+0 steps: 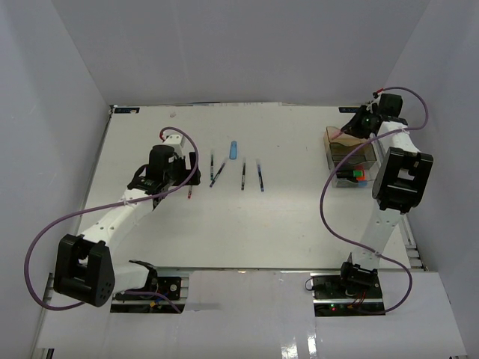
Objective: Sort the stationery into containers
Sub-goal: Place the stationery in the storage box, then pick up the stationery from the center of the board.
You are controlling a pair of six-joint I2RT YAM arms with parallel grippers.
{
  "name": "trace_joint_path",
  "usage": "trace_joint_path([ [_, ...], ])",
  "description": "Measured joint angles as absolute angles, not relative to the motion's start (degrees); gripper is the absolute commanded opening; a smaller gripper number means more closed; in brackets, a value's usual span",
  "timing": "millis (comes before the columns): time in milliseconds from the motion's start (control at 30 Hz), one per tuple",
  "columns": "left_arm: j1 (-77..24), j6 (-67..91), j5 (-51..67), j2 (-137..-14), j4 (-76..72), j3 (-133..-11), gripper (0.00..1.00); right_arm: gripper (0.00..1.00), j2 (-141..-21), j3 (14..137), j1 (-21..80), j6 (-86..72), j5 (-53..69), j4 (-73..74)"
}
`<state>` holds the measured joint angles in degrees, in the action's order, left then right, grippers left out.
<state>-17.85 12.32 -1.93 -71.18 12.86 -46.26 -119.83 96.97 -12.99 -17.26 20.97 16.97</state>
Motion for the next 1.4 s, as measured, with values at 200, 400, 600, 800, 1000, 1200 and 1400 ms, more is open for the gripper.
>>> trace_joint_path([
  [200,-17.8,13.5,-2.1,-71.5,13.6,-46.9,0.98,0.59,-120.4,97.0,-13.0,-16.2,18.1,18.2],
  [400,-17.8,15.8,-1.0,-74.3,13.9,-49.6,0.98,0.78,-119.3,97.0,-13.0,-15.2,12.7,20.3],
  [600,-19.6,18.7,-0.8,-80.2,15.0,-55.8,0.98,0.9,-106.1,90.1,-11.9,-12.8,7.1,20.3],
  [800,-25.0,20.7,-5.9,-88.4,14.9,-64.9,0.98,0.97,-80.0,70.4,-8.3,-11.4,7.6,12.1],
  [1000,-29.3,20.9,-11.4,-100.1,14.7,-75.3,0.95,0.9,-59.3,52.6,-8.4,-11.8,11.6,6.8],
  [1200,-31.2,19.8,-15.1,-111.7,14.0,-84.7,0.9,0.9,-47.2,43.9,-8.5,-12.0,15.3,5.7],
  [1400,-31.5,17.3,-17.6,-122.6,12.8,-94.1,0.83,0.9,-46.0,39.0,-8.2,-13.2,19.1,2.7],
])
